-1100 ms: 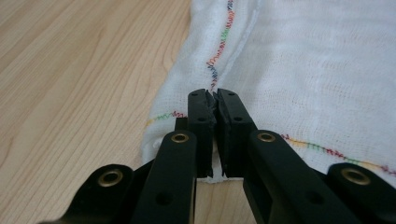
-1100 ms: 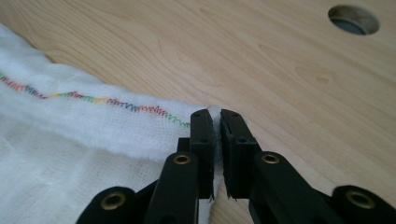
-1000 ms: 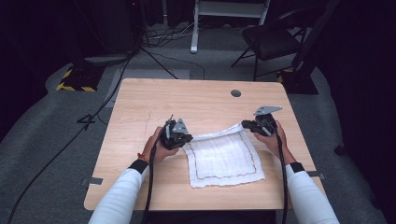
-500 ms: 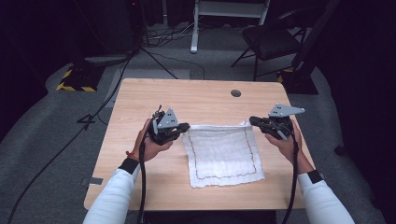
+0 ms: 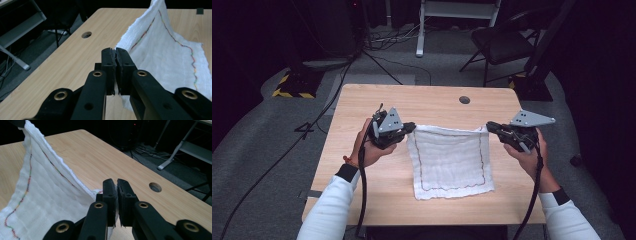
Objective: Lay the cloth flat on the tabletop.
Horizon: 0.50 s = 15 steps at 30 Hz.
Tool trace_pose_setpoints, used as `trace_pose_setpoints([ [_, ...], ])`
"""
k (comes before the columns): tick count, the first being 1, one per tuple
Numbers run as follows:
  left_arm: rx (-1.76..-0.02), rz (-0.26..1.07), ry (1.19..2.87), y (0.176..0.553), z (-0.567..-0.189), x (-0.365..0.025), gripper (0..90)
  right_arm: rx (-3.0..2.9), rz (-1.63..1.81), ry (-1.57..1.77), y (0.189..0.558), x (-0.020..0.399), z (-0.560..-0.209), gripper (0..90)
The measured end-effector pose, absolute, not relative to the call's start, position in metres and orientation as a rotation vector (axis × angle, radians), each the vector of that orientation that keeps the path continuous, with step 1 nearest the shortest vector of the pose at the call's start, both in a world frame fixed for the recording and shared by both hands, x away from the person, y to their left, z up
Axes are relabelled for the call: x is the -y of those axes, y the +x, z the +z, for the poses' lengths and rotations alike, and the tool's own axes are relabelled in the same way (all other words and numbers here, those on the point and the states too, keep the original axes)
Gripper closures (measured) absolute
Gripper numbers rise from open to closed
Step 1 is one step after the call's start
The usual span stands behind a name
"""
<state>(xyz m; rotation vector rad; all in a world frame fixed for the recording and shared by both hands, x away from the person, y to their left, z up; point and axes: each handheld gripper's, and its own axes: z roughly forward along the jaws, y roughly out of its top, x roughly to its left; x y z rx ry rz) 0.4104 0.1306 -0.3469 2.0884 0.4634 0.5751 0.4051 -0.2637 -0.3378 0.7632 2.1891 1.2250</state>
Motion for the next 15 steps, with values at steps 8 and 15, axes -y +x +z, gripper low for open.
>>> trace_pose_setpoints([
  [8, -0.597, 0.597, 2.129, 0.462, -0.364, -0.122, 85.8, -2.208, 1.126, 0.932, 0.467, 0.249, -0.357, 85.7],
  [15, -0.817, 0.644, 2.104, 0.512, -0.399, -0.121, 83.8, -2.166, 1.054, 1.077, 0.518, 0.238, -0.382, 69.2],
])
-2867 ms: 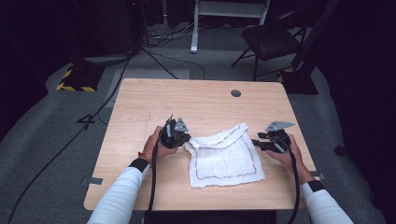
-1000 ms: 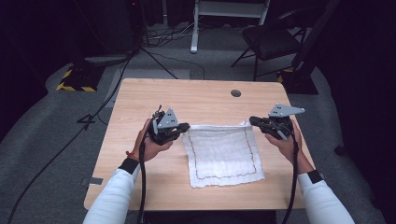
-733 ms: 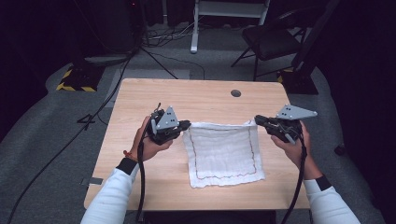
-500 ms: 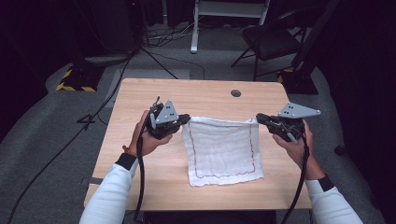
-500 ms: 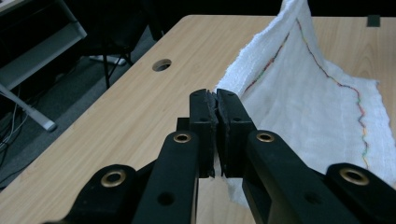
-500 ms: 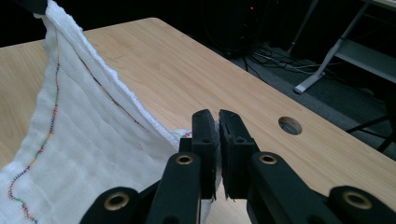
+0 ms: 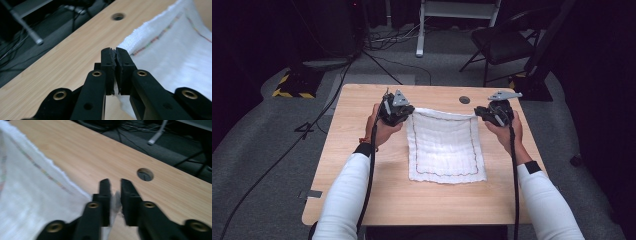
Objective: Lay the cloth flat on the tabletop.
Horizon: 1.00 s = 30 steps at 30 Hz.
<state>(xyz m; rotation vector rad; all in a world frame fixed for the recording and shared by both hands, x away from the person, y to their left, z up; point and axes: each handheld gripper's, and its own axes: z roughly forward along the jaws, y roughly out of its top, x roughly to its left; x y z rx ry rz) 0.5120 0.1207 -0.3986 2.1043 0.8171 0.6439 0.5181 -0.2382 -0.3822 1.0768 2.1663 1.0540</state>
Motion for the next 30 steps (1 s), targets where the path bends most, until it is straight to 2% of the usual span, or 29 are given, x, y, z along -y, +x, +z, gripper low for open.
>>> trace_pose_setpoints([
  [1, -0.866, 0.660, 2.109, 0.518, -0.405, -0.121, 83.8, -2.149, 1.027, 1.096, 0.522, 0.237, -0.385, 68.6],
  [2, -0.999, 0.687, 2.129, 0.528, -0.417, -0.120, 64.8, -2.149, 1.009, 1.124, 0.530, 0.238, -0.389, 63.5],
  [5, -1.024, 0.606, 2.138, 0.527, -0.432, -0.124, 43.4, -2.203, 0.978, 1.082, 0.528, 0.240, -0.396, 60.0],
  [8, -0.995, 0.528, 2.181, 0.517, -0.442, -0.125, 29.8, -2.240, 0.976, 1.065, 0.522, 0.246, -0.404, 57.5],
  [10, -0.976, 0.500, 2.198, 0.512, -0.444, -0.125, 26.0, -2.256, 0.984, 1.061, 0.520, 0.250, -0.407, 57.3],
  [11, -0.919, 0.431, 2.235, 0.500, -0.448, -0.123, 25.4, -2.269, 1.009, 1.053, 0.512, 0.256, -0.413, 56.2],
  [15, -0.818, 0.387, 2.288, 0.477, -0.453, -0.116, 23.9, -2.296, 1.025, 1.039, 0.501, 0.263, -0.421, 54.7],
  [16, -0.761, 0.329, 2.300, 0.461, -0.458, -0.113, 24.0, -2.318, 1.056, 1.012, 0.490, 0.268, -0.426, 54.1],
  [17, -0.761, 0.329, 2.300, 0.461, -0.458, -0.113, 25.4, -2.327, 1.069, 1.005, 0.484, 0.270, -0.430, 54.0],
  [18, -0.712, 0.240, 2.320, 0.447, -0.463, -0.109, 27.6, -2.350, 1.080, 0.991, 0.478, 0.272, -0.433, 53.6],
  [21, -0.651, 0.165, 2.358, 0.427, -0.473, -0.104, 34.7, -2.408, 1.084, 0.943, 0.461, 0.276, -0.444, 53.3],
  [24, -0.616, 0.146, 2.385, 0.417, -0.477, -0.101, 37.4, -2.452, 1.062, 0.898, 0.450, 0.275, -0.450, 53.3],
  [25, -0.578, 0.116, 2.414, 0.409, -0.480, -0.097, 47.0, -2.501, 1.066, 0.869, 0.439, 0.274, -0.456, 55.6],
  [27, -0.547, 0.100, 2.446, 0.404, -0.482, -0.095, 57.2, -2.550, 1.029, 0.809, 0.427, 0.269, -0.461, 58.6],
  [29, -0.543, 0.111, 2.453, 0.402, -0.483, -0.094, 63.6, -2.561, 1.031, 0.801, 0.424, 0.268, -0.463, 59.7],
  [30, -0.529, 0.097, 2.455, 0.401, -0.482, -0.095, 63.6, -2.584, 1.036, 0.784, 0.419, 0.267, -0.466, 61.5],
])
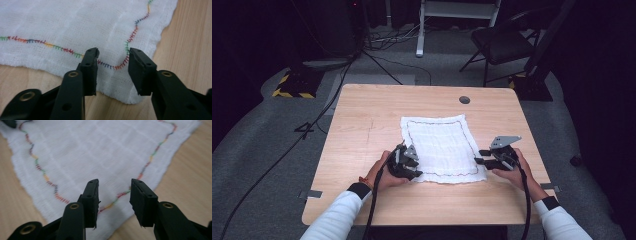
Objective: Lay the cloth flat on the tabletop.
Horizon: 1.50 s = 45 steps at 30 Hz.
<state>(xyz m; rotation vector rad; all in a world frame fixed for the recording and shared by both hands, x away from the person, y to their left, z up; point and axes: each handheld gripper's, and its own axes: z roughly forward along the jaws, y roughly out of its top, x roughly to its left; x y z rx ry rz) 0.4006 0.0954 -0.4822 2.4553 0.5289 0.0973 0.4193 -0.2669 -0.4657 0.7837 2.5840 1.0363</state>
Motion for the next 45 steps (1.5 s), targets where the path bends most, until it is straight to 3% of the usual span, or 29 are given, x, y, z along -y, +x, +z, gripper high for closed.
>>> trace_pose_setpoints([
  [1, -0.515, 0.077, 2.452, 0.399, -0.483, -0.098, 70.4, -2.612, 1.005, 0.740, 0.411, 0.264, -0.470, 63.4],
  [3, -0.508, 0.065, 2.443, 0.396, -0.484, -0.102, 73.0, -2.629, 0.981, 0.732, 0.406, 0.264, -0.474, 64.9],
  [16, -0.497, 0.066, 2.431, 0.376, -0.485, -0.112, 73.0, -2.642, 0.937, 0.782, 0.384, 0.282, -0.485, 74.4],
  [20, -0.477, 0.087, 2.438, 0.368, -0.485, -0.112, 66.8, -2.649, 0.913, 0.784, 0.374, 0.283, -0.483, 75.1],
  [26, -0.581, 0.135, 2.364, 0.376, -0.477, -0.125, 43.6, -2.648, 0.916, 0.779, 0.376, 0.279, -0.480, 66.1],
  [27, -0.603, 0.147, 2.334, 0.377, -0.475, -0.128, 43.6, -2.642, 0.947, 0.781, 0.376, 0.279, -0.479, 63.9],
  [28, -0.644, 0.188, 2.304, 0.383, -0.472, -0.134, 35.0, -2.629, 0.995, 0.768, 0.376, 0.274, -0.475, 61.0],
  [35, -0.748, 0.305, 2.245, 0.418, -0.468, -0.142, 26.7, -2.631, 1.044, 0.620, 0.377, 0.235, -0.469, 56.8],
  [45, -0.933, 0.384, 2.168, 0.478, -0.475, -0.144, 29.0, -2.704, 1.145, 0.387, 0.378, 0.147, -0.469, 51.1],
])
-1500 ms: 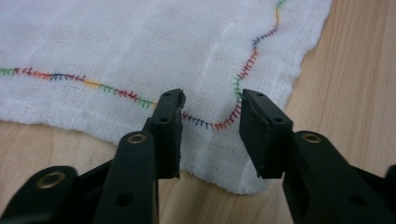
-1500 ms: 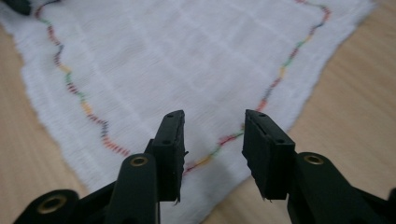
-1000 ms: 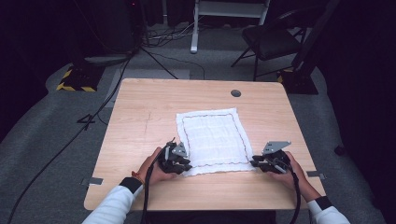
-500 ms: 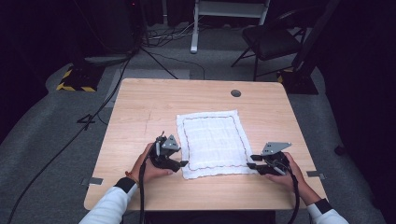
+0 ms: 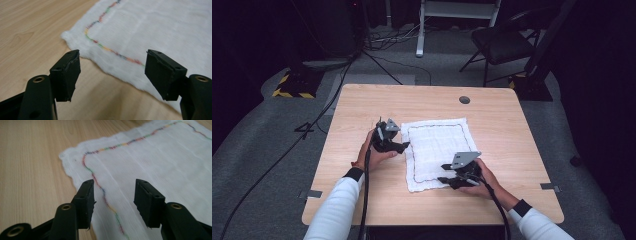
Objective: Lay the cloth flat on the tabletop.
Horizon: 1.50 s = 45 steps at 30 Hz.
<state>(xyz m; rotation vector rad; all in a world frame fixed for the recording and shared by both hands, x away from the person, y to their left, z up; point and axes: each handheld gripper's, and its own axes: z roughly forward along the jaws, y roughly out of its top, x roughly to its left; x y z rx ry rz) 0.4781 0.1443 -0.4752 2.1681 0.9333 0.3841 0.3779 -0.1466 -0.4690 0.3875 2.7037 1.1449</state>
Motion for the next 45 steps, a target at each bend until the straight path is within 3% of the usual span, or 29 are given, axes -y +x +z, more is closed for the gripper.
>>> trace_pose_setpoints([
  [13, -1.085, 0.419, 2.084, 0.536, -0.484, -0.138, 26.5, -2.761, 1.181, 0.236, 0.365, 0.077, -0.484, 51.9],
  [17, -1.111, 0.408, 2.150, 0.541, -0.496, -0.134, 24.8, -2.777, 1.168, 0.231, 0.362, 0.067, -0.489, 51.4],
  [24, -1.136, 0.383, 2.107, 0.542, -0.501, -0.137, 24.1, -2.777, 1.158, 0.260, 0.362, 0.061, -0.495, 52.4],
  [27, -1.124, 0.403, 2.119, 0.541, -0.502, -0.137, 24.8, -2.776, 1.152, 0.266, 0.361, 0.061, -0.495, 54.8],
  [29, -1.124, 0.407, 2.118, 0.541, -0.502, -0.137, 25.6, -2.776, 1.135, 0.260, 0.359, 0.061, -0.494, 62.8],
  [33, -1.075, 0.389, 2.110, 0.538, -0.501, -0.138, 41.1, -2.761, 1.123, 0.280, 0.360, 0.061, -0.493, 74.6],
  [40, -1.052, 0.299, 2.087, 0.536, -0.501, -0.142, 77.5, -2.742, 1.091, 0.293, 0.361, 0.061, -0.493, 84.9],
  [45, -1.031, 0.280, 2.086, 0.533, -0.498, -0.146, 85.6, -2.742, 1.088, 0.287, 0.361, 0.061, -0.492, 86.4],
])
